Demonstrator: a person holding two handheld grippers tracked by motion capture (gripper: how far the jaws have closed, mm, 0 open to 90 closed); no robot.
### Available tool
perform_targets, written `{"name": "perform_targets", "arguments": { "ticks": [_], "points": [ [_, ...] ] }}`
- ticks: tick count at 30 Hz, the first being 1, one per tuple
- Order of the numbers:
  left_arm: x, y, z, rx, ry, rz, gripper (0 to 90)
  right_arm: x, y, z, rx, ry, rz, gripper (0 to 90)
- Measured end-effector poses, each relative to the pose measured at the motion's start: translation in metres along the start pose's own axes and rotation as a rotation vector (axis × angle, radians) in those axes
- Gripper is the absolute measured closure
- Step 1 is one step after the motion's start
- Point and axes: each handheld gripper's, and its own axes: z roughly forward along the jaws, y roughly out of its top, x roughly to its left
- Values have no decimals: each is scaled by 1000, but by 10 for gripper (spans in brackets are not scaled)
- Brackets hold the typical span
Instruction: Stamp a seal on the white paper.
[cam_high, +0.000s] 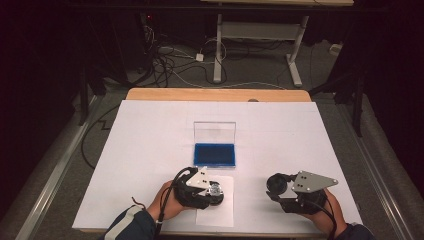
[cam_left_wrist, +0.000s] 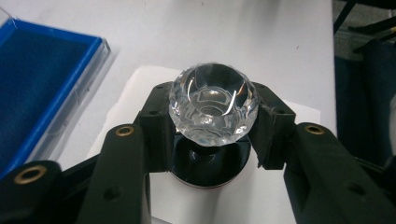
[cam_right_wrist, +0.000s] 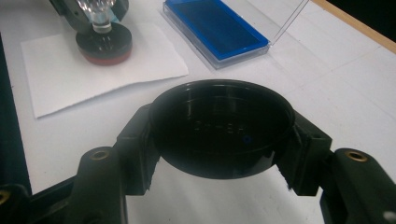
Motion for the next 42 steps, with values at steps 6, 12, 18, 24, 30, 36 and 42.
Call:
{"name": "perform_targets", "arguments": {
  "ticks": [6,12,18,24,30,36,42],
  "points": [
    [0,5,-11,-34,15,7,541,0,0,0,-4,-2,-4,389],
    [-2,6,-11,-31,15,16,541,0,1,0,-4,-2,-3,389],
    [-1,5,-8,-20,15,19,541,0,0,0,-4,-2,-5,389],
    [-1,2,-3,-5,10,24,541,0,0,-1,-4,-4,-6,389],
    [0,0,0,-3,3,23,541,0,0,-1,-3,-4,-7,390],
    [0,-2,3,3,-1,22,541,0,0,-1,-3,-3,-8,389],
    [0,-2,3,-10,2,27,541,0,0,-1,-3,-4,-6,390]
  ]
}}
